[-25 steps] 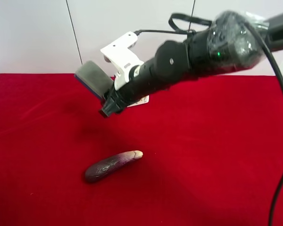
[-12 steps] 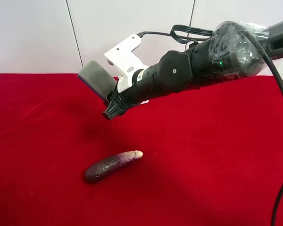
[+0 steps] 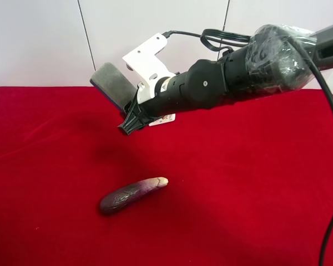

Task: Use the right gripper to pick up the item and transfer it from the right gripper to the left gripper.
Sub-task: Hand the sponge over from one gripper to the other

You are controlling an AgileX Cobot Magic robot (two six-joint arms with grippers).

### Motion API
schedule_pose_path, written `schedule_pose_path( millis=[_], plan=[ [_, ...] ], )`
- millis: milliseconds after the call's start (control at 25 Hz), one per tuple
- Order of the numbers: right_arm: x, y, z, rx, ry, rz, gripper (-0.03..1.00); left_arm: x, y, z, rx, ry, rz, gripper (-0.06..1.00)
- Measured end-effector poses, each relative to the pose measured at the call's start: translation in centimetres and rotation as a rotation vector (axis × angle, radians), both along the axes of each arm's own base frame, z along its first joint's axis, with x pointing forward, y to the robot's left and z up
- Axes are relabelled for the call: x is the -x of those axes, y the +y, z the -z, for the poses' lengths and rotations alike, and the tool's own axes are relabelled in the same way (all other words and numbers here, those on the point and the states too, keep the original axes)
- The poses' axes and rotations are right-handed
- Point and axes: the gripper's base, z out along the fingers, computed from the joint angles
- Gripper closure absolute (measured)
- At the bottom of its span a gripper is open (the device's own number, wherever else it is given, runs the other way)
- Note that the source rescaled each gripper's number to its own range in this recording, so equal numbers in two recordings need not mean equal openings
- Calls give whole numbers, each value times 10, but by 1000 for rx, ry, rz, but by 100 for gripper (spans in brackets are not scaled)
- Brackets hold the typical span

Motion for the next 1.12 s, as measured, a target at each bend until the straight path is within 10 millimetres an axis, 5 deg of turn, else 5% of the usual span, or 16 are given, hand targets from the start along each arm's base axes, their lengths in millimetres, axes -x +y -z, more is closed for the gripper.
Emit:
schedule_pose_path(
  millis=[400,1120],
  plan=[
    [36,33,2,4,31,-115,96,0,0,0,0,0,0,-6],
    [32,34,-3,-52,-13,-78,96,-3,-3,-2,31,0,24,-6]
  ],
)
